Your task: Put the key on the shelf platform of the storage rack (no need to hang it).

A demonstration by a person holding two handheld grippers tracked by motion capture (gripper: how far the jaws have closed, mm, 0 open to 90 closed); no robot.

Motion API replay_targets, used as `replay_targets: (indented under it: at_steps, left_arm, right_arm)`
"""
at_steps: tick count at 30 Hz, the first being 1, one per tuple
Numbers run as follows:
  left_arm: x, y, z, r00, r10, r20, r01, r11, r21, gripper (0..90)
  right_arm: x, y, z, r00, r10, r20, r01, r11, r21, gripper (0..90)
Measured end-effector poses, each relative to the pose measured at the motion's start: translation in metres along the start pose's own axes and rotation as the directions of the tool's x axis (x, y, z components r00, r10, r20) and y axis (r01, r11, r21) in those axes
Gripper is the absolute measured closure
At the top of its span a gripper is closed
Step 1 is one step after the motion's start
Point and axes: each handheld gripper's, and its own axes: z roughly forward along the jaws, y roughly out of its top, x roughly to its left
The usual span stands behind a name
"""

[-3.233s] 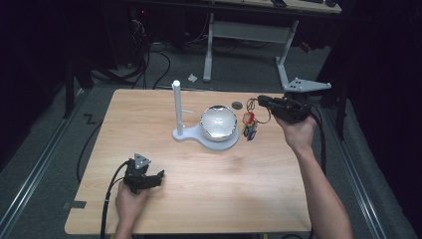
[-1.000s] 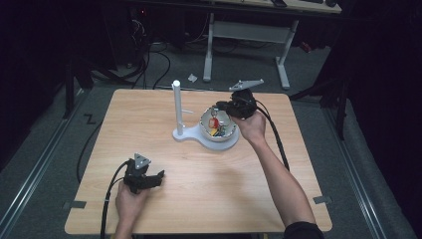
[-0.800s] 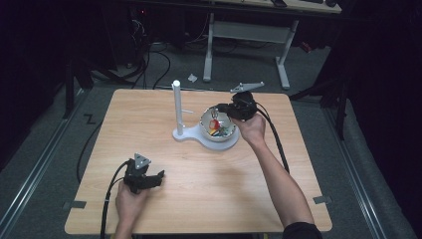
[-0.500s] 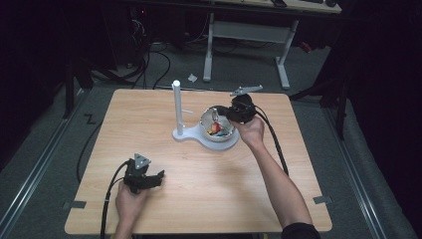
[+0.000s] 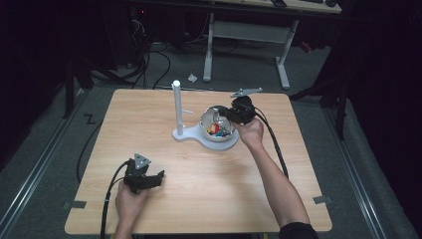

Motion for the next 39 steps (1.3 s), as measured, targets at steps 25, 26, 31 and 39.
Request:
replay_targets:
  at_steps: [25, 26, 31, 39]
  left_arm:
    - [0.000, 0.000, 0.000, 1.0000, 0.002, -0.001, -0.002, 1.0000, 0.001, 22.4]
    - [0.000, 0.000, 0.000, 1.0000, 0.002, -0.001, -0.002, 1.0000, 0.001, 22.4]
    - [0.000, 0.000, 0.000, 1.0000, 0.000, -0.001, 0.000, 1.0000, 0.000, 22.5]
    - [0.000, 0.000, 0.000, 1.0000, 0.000, -0.001, 0.000, 1.0000, 0.000, 22.5]
  right_arm:
    - [0.000, -0.007, 0.017, 0.9989, 0.036, -0.029, -0.035, 0.999, 0.039, 56.8]
    - [0.000, -0.007, 0.015, 0.9989, 0.037, -0.029, -0.036, 0.999, 0.036, 55.1]
    - [-0.002, -0.008, 0.005, 0.9980, 0.051, -0.038, -0.051, 0.999, 0.006, 50.5]
    - [-0.007, -0.020, -0.032, 0.9970, 0.076, -0.008, -0.077, 0.995, -0.071, 49.5]
